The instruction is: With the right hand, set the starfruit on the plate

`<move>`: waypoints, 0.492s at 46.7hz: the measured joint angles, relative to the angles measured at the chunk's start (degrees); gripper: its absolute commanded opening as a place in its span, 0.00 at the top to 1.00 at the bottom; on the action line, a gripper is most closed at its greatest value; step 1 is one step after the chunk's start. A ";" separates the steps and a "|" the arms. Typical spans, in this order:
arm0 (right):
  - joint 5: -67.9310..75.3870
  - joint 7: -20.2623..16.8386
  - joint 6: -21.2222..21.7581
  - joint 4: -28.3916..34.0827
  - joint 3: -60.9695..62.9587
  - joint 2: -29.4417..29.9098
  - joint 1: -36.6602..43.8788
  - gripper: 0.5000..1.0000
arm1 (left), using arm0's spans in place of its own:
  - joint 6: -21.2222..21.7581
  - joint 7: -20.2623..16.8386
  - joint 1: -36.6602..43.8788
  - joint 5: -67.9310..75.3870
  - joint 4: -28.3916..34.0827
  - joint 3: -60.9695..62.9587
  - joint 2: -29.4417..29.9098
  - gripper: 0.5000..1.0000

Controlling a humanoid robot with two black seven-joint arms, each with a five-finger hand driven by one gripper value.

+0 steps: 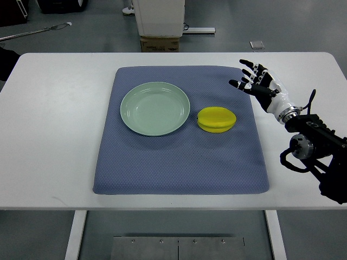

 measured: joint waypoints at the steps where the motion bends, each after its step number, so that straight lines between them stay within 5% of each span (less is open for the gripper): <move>1: 0.00 0.01 0.00 0.00 0.00 -0.02 -0.02 0.00 | 0.00 0.00 0.00 0.00 0.00 0.00 0.00 0.00; 23: 0.04 0.10 0.01 0.00 0.04 -0.16 -0.42 0.00 | 0.03 0.00 0.06 0.00 0.02 0.00 0.00 0.00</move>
